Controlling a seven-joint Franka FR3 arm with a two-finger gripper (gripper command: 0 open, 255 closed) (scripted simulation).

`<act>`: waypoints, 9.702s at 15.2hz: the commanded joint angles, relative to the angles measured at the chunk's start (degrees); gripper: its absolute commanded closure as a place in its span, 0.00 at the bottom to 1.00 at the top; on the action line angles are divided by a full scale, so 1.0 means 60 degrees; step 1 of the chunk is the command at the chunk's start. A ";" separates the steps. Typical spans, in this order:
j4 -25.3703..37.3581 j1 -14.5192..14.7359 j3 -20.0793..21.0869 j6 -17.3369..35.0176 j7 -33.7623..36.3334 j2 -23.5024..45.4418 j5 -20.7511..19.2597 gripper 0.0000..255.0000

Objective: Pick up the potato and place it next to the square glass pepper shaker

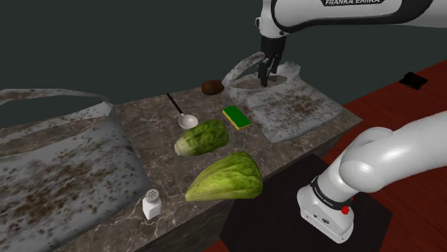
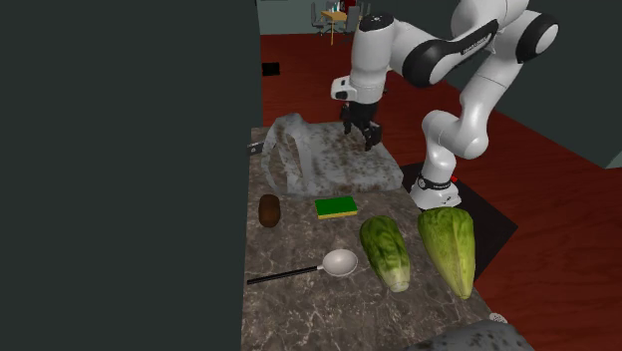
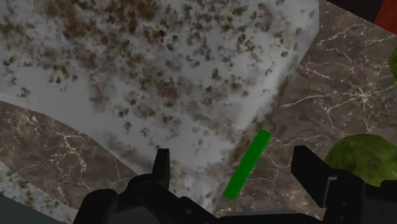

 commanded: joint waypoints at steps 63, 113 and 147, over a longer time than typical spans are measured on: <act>0.8730 0.1461 0.0433 0.0908 -0.0781 1.0542 -0.5630 1.00; 0.2756 -0.1963 0.1339 0.8684 -0.1550 0.6823 -0.2917 1.00; 0.1957 -0.1450 0.0616 0.9691 0.1906 0.7017 -0.3672 1.00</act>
